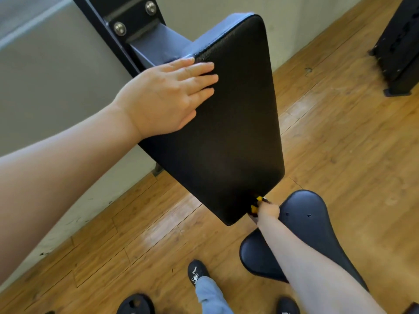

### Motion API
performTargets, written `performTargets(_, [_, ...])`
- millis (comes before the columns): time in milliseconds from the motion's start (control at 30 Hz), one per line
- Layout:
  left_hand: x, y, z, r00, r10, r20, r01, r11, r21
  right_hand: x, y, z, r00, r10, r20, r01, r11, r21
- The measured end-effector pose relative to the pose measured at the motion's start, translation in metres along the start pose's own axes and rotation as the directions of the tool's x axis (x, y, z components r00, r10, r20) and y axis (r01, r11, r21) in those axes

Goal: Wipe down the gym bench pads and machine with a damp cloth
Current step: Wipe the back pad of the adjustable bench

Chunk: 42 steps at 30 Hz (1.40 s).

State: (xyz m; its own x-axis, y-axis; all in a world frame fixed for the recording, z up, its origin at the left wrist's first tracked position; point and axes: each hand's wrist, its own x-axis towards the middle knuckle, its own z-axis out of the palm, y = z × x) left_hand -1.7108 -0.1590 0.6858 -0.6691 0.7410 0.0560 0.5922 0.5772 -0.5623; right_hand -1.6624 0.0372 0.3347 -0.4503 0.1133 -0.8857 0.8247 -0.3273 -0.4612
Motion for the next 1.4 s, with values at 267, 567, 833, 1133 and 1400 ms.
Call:
performTargets(267, [0.001,-0.001,0.001,1.0,0.0,0.005,0.0,1.0,-0.002,0.032,-0.099,-0.021,0.846,-0.532,-0.021,0.504,0.813,-0.293])
performTargets(567, [0.001,-0.001,0.0,1.0,-0.001,0.011,0.001,1.0,0.007,0.021,0.017,-0.021,0.981,-0.137,0.136,0.183,0.884,-0.43])
performTargets(833, [0.001,0.0,0.0,1.0,-0.012,0.014,0.011,1.0,0.007,0.02,-0.01,-0.012,0.999,-0.045,-0.002,0.045,0.999,0.011])
performTargets(1133, [0.001,-0.002,0.001,1.0,-0.004,-0.004,0.004,1.0,-0.004,0.037,-0.112,-0.02,0.899,-0.437,0.029,0.431,0.872,-0.234])
performTargets(1400, [0.001,-0.001,0.001,1.0,-0.01,0.015,0.01,1.0,-0.003,-0.002,-0.008,0.003,0.986,-0.148,-0.071,0.118,0.94,-0.319])
